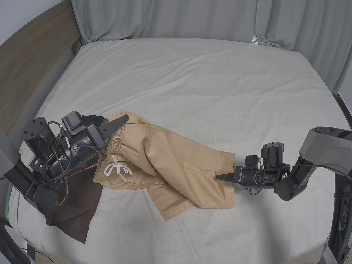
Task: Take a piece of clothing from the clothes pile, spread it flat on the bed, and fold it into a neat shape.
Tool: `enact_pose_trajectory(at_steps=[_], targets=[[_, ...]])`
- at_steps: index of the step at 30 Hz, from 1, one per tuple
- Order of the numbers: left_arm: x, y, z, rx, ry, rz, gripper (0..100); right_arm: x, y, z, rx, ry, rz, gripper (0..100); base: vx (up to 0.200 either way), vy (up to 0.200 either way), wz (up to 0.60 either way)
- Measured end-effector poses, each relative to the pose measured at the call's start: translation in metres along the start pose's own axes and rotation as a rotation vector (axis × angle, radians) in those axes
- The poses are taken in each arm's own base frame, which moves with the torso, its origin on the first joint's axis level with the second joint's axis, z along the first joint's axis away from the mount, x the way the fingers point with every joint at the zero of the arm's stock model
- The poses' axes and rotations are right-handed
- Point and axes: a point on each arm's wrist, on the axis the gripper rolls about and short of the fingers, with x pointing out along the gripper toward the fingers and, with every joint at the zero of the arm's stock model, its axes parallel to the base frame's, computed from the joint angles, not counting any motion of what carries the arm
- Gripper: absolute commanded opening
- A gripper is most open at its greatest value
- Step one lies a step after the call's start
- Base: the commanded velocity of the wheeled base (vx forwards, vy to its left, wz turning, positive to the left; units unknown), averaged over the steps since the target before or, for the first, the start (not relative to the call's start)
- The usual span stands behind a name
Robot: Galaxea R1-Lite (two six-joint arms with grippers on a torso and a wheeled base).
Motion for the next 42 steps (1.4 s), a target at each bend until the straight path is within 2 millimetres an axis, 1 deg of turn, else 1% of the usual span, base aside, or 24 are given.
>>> enact_pose_trajectory(at_steps=[4, 9, 16, 22, 25, 28, 31, 35, 37, 42], targets=[[0.0, 0.0, 0.001, 0.002, -0.002, -0.002, 0, -0.01, 0.007, 0.002, -0.002, -0.036, 0.021, 0, 0.0, 0.0, 0.0], [0.002, -0.006, 0.007, 0.011, -0.02, -0.025, 0, -0.036, 0.031, 0.01, -0.018, -0.106, 0.068, 0, 0.0, 0.0, 0.0], [0.004, -0.024, 0.022, 0.047, -0.067, -0.087, 0, -0.089, 0.076, 0.026, -0.075, -0.211, 0.167, 0, 0.0, 0.0, 0.0], [0.002, -0.038, 0.034, 0.082, -0.1, -0.132, 0, -0.135, 0.115, 0.036, -0.145, -0.301, 0.259, 0, 0.0, 0.0, 0.0], [0.0, -0.046, 0.04, 0.099, -0.113, -0.161, 0, -0.155, 0.132, 0.04, -0.187, -0.347, 0.294, 0, 0.0, 0.0, 0.0], [-0.001, -0.052, 0.046, 0.116, -0.127, -0.183, 0, -0.168, 0.143, 0.043, -0.223, -0.385, 0.316, 0, 0.0, 0.0, 0.0], [-0.003, -0.056, 0.05, 0.128, -0.138, -0.194, 0, -0.181, 0.151, 0.049, -0.252, -0.428, 0.322, 0, 0.0, 0.0, 0.0], [-0.007, -0.057, 0.053, 0.139, -0.148, -0.19, 0, -0.198, 0.155, 0.058, -0.274, -0.483, 0.308, 0, 0.0, 0.0, 0.0], [-0.009, -0.056, 0.054, 0.145, -0.151, -0.184, 0, -0.204, 0.157, 0.06, -0.283, -0.495, 0.311, 0, 0.0, 0.0, 0.0], [-0.016, -0.05, 0.053, 0.152, -0.15, -0.15, 0, -0.217, 0.153, 0.065, -0.289, -0.517, 0.305, 0, 0.0, 0.0, 0.0]])
